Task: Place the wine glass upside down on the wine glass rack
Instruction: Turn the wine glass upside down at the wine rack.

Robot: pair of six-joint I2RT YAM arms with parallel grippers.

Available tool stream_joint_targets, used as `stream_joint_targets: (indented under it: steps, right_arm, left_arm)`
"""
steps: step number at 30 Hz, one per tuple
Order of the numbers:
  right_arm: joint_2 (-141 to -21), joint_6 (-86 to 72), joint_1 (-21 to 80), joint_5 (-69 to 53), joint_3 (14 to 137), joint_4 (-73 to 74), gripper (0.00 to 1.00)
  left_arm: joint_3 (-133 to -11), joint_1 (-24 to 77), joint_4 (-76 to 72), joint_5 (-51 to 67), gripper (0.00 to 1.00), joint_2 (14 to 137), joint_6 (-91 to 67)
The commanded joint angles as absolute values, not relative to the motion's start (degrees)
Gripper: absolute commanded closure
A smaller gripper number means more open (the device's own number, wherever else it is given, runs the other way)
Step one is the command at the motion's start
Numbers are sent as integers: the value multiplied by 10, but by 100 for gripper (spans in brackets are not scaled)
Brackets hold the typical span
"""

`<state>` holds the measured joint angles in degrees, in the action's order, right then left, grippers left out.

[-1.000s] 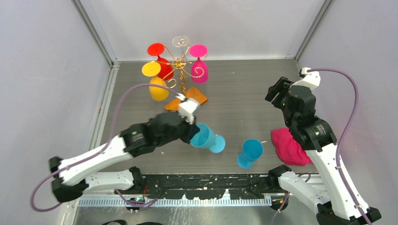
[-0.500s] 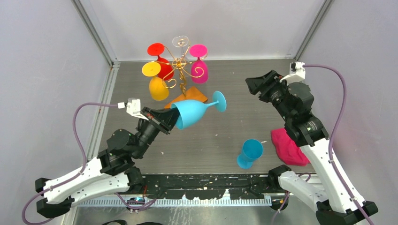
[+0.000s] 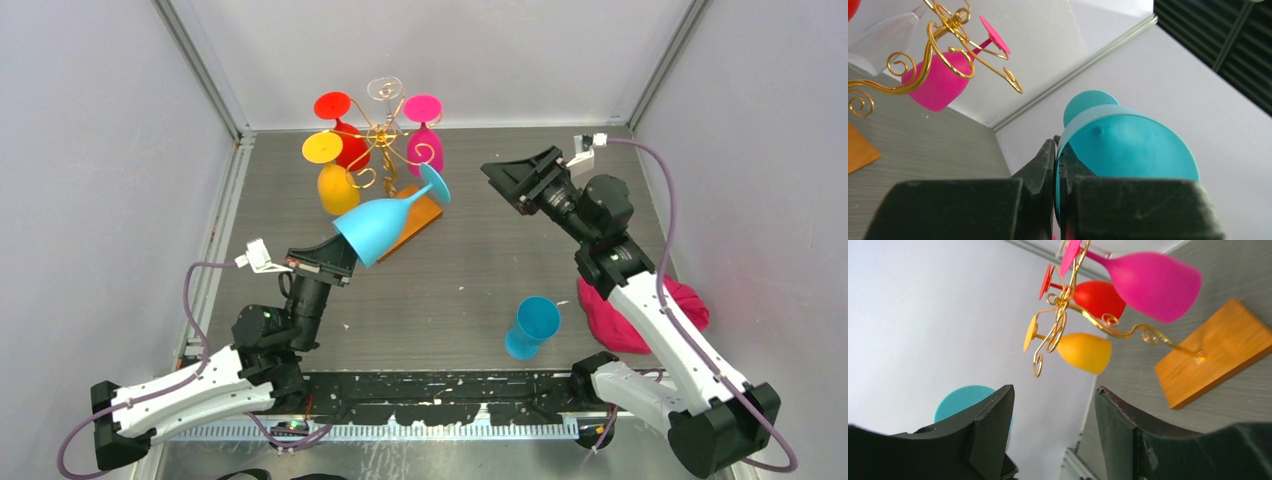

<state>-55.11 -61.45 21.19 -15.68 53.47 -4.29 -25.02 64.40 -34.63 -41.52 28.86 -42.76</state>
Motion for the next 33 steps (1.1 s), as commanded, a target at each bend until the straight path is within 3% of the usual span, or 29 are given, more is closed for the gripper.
stream_joint_targets:
  steps: [1, 8, 17, 23, 33]
  right_arm:
    - [-586, -773, 210, -236, 494, -234, 35]
    - [-665, -956, 213, -281, 444, -473, 36]
    - [-721, -1087, 268, -282, 434, -627, 38]
    - [-727, -1083, 324, -272, 431, -627, 39]
    - [-698, -1060, 329, -258, 409, -596, 39]
  left_arm:
    - [-226, 644, -490, -467, 99, 300, -447]
    - [-193, 644, -567, -476, 99, 336, -471]
    - [-164, 644, -643, -484, 99, 381, -495]
    - [-163, 644, -653, -487, 99, 383, -490]
    - [-163, 644, -668, -472, 99, 382, -485]
